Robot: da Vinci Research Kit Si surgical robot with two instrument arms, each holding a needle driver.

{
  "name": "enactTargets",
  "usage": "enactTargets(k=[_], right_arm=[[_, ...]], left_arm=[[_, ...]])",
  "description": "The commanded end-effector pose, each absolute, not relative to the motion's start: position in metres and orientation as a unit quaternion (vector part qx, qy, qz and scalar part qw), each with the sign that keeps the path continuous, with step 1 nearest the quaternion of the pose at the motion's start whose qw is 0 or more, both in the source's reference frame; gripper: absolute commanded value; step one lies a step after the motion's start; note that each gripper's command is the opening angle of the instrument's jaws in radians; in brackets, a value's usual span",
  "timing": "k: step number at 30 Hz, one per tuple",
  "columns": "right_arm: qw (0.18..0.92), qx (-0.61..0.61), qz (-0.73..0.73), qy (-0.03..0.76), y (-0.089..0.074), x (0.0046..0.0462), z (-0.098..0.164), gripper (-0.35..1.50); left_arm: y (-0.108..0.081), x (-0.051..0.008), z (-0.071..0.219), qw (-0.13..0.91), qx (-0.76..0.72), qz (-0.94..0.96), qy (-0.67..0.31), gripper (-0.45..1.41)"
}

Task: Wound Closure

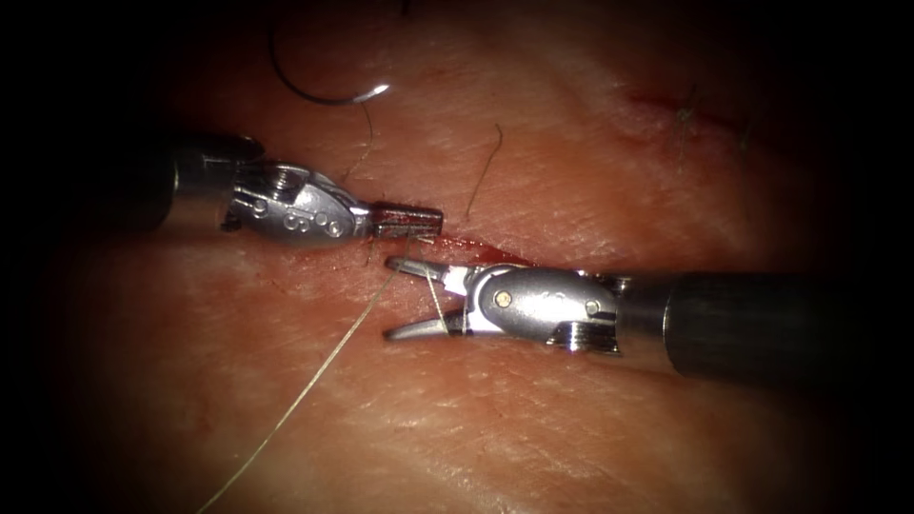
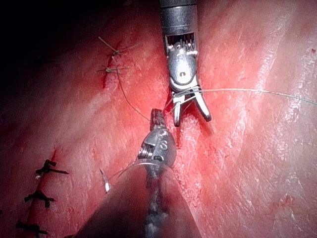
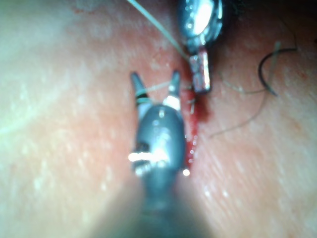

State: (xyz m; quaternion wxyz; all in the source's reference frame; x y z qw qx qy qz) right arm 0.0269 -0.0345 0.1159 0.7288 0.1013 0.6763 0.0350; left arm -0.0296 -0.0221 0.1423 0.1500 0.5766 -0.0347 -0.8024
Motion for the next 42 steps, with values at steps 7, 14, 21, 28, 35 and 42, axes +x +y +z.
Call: enactTargets(k=[7,14,21,28,35,42], right_arm=[[0.689,0.112,0.044,0.715,-0.035,0.0271,0.1158,0.56],[0.656,0.116,0.072,0.742,-0.0342,0.0259,0.1154,0.52],[0.638,0.112,0.091,0.757,-0.0332,0.026,0.1151,0.51],[0.629,0.098,0.118,0.763,-0.0312,0.0247,0.1148,0.47],[0.621,0.087,0.145,0.766,-0.0301,0.0242,0.1147,0.44],[0.612,0.082,0.204,0.76,-0.0297,0.0241,0.1153,0.44]], left_arm=[[-0.0222,-0.03,0.143,0.15,0.584,-0.797,-0.036,-0.45],[-0.0229,-0.0296,0.1427,0.153,0.593,-0.79,-0.035,-0.45],[-0.0238,-0.0299,0.1426,0.155,0.596,-0.787,-0.036,-0.45],[-0.0248,-0.0297,0.1424,0.161,0.6,-0.783,-0.034,-0.45],[-0.0251,-0.0297,0.1428,0.162,0.6,-0.783,-0.033,-0.45],[-0.0254,-0.0298,0.143,0.164,0.601,-0.781,-0.033,-0.45]])
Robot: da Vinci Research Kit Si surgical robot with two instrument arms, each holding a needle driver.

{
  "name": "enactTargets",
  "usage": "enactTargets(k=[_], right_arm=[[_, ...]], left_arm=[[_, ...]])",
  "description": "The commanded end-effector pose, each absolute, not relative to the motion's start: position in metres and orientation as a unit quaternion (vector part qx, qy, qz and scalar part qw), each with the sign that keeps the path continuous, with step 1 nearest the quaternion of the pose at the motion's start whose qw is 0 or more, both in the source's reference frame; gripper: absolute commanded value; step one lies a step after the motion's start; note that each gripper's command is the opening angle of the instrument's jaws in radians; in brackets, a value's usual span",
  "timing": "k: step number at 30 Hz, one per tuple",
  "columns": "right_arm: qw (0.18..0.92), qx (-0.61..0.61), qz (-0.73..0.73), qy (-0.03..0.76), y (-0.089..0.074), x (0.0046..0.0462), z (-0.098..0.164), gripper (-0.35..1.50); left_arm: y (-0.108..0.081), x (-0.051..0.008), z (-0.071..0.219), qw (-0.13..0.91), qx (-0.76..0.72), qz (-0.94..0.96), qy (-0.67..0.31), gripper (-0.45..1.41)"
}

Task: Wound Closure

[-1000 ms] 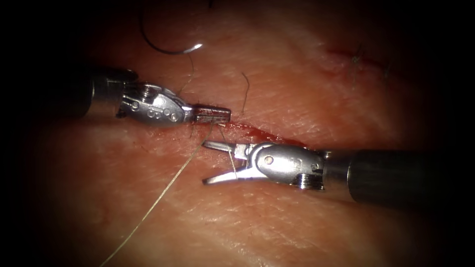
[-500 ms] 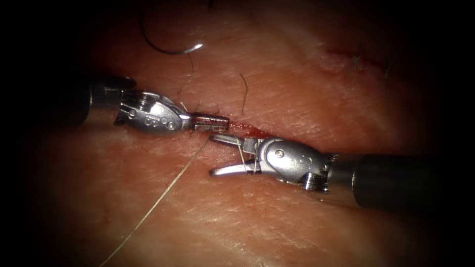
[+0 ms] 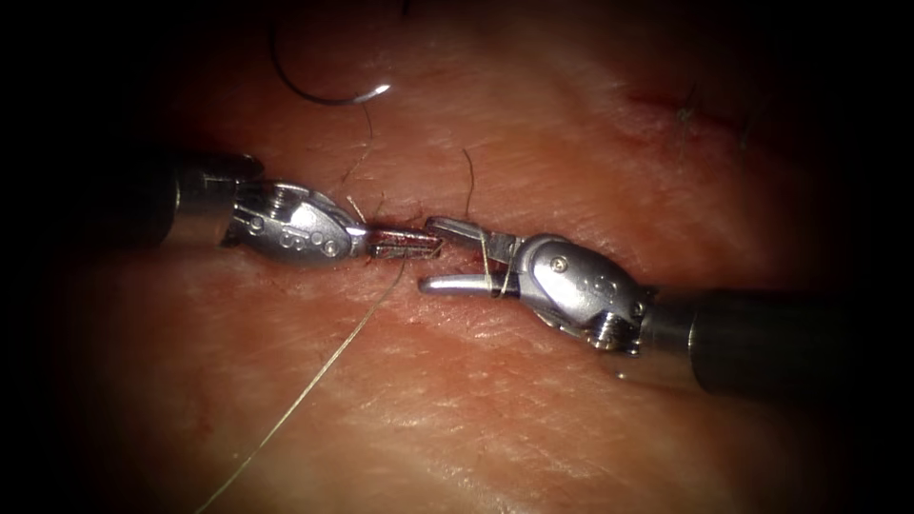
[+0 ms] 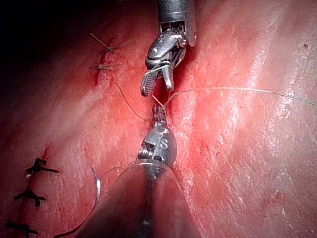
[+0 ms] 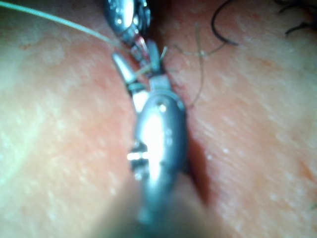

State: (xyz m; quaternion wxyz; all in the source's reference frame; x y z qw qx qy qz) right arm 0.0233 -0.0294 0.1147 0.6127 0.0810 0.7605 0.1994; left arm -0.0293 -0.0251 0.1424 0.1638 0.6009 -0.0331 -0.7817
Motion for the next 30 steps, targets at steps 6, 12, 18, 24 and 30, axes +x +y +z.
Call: enactTargets(k=[6,12,18,24,30], right_arm=[[0.613,0.059,0.241,0.75,-0.0297,0.0234,0.1155,0.44],[0.622,0.04,0.285,0.728,-0.0296,0.0227,0.1157,0.91],[0.621,0.034,0.317,0.716,-0.0295,0.0223,0.1161,1.23],[0.62,0.032,0.342,0.705,-0.0295,0.0219,0.1161,1.28],[0.629,0.016,0.374,0.682,-0.0292,0.0218,0.1163,1.28]], left_arm=[[-0.0258,-0.0298,0.1432,0.164,0.602,-0.781,-0.031,-0.45],[-0.0261,-0.0299,0.1434,0.164,0.602,-0.781,-0.03,-0.45],[-0.0264,-0.0299,0.1434,0.164,0.602,-0.781,-0.031,-0.45],[-0.0269,-0.0303,0.1433,0.165,0.601,-0.782,-0.032,-0.45],[-0.0275,-0.0307,0.1429,0.164,0.602,-0.781,-0.033,-0.45]])
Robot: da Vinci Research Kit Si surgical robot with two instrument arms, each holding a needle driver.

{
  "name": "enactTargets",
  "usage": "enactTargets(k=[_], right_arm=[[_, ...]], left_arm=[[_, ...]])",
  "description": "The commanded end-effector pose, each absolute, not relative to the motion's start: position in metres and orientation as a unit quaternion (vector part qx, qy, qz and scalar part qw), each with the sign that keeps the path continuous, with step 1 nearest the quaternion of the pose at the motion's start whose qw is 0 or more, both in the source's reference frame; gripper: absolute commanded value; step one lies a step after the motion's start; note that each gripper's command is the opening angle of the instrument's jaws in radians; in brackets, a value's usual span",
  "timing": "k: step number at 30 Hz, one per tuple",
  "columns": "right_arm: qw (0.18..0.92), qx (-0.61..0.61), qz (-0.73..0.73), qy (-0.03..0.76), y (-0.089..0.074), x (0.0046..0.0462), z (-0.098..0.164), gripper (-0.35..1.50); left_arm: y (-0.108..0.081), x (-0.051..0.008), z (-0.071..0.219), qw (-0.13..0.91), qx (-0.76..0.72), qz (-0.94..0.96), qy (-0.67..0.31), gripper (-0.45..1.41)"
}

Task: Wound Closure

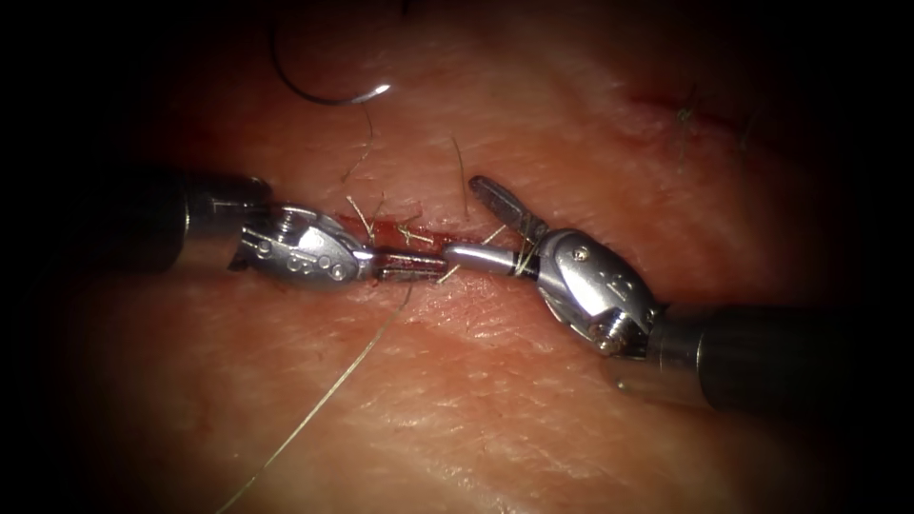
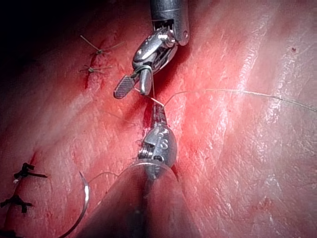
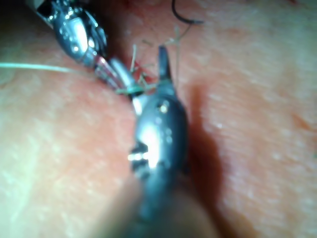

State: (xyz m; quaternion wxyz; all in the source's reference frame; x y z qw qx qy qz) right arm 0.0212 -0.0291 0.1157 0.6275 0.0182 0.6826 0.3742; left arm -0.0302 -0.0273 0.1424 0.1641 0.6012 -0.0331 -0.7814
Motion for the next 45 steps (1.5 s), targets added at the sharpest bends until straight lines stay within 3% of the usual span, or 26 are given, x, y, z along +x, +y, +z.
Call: enactTargets(k=[1,13,28,29,30,31,32,45], right_arm=[[0.631,0.014,0.379,0.677,-0.0292,0.0217,0.1164,1.28],[0.676,-0.049,0.431,0.596,-0.0274,0.0223,0.1168,1.26],[0.734,-0.07,0.42,0.529,-0.0266,0.027,0.1188,1.21],[0.736,-0.071,0.42,0.526,-0.0267,0.027,0.1191,1.09],[0.739,-0.071,0.418,0.523,-0.027,0.0269,0.1193,0.77],[0.743,-0.064,0.408,0.527,-0.0274,0.0266,0.1194,0.27],[0.748,-0.065,0.401,0.524,-0.0279,0.0261,0.1194,-0.35],[0.749,-0.116,0.376,0.533,-0.0306,0.023,0.1171,-0.35]], left_arm=[[-0.0276,-0.0308,0.1429,0.164,0.601,-0.781,-0.033,-0.45],[-0.0279,-0.0317,0.1426,0.164,0.599,-0.783,-0.032,-0.45],[-0.0278,-0.0317,0.1421,0.161,0.601,-0.783,-0.028,-0.45],[-0.0278,-0.0317,0.1421,0.161,0.601,-0.783,-0.028,-0.45],[-0.0278,-0.0316,0.142,0.161,0.601,-0.782,-0.028,-0.45],[-0.0277,-0.0315,0.1419,0.16,0.6,-0.783,-0.029,-0.45],[-0.0276,-0.0314,0.1418,0.159,0.6,-0.784,-0.029,-0.45],[-0.0234,-0.0287,0.1404,0.128,0.585,-0.8,-0.032,-0.45]])
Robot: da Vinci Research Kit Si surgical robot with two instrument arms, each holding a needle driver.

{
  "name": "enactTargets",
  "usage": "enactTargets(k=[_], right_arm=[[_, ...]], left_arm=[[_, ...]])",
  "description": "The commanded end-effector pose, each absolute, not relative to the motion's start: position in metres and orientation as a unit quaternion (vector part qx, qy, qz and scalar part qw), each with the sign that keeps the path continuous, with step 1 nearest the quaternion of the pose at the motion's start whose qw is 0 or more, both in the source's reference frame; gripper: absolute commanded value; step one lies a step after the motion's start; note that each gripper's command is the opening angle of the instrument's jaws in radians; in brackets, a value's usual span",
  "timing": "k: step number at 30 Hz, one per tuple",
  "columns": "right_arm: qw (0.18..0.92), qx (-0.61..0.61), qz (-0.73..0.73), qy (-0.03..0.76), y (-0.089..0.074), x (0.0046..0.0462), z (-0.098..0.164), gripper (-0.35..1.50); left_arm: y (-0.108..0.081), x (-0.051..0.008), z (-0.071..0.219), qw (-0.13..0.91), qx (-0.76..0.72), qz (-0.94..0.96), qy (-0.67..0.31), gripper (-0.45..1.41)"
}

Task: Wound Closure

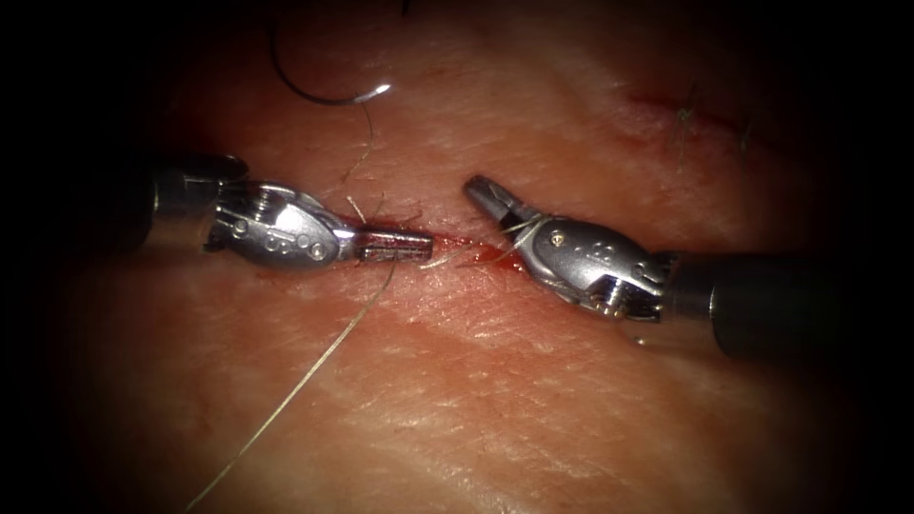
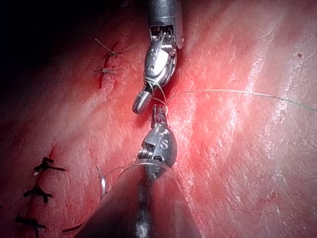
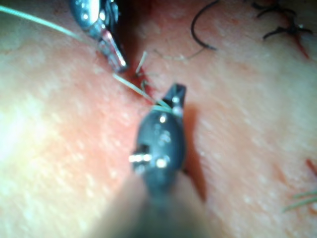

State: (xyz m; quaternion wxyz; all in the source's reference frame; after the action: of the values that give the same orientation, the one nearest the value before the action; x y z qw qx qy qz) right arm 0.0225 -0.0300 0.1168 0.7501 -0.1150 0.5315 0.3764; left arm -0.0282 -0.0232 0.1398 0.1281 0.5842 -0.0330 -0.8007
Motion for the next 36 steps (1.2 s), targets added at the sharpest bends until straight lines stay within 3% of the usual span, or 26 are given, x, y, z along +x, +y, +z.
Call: enactTargets(k=[1,36], right_arm=[[0.749,-0.119,0.374,0.534,-0.031,0.0229,0.117,-0.35],[0.751,-0.125,0.347,0.548,-0.038,0.0258,0.116,-0.35]], left_arm=[[-0.023,-0.0285,0.14,0.123,0.582,-0.803,-0.032,-0.45],[0.005,-0.0304,0.148,0.049,0.518,-0.854,-0.016,-0.45]])
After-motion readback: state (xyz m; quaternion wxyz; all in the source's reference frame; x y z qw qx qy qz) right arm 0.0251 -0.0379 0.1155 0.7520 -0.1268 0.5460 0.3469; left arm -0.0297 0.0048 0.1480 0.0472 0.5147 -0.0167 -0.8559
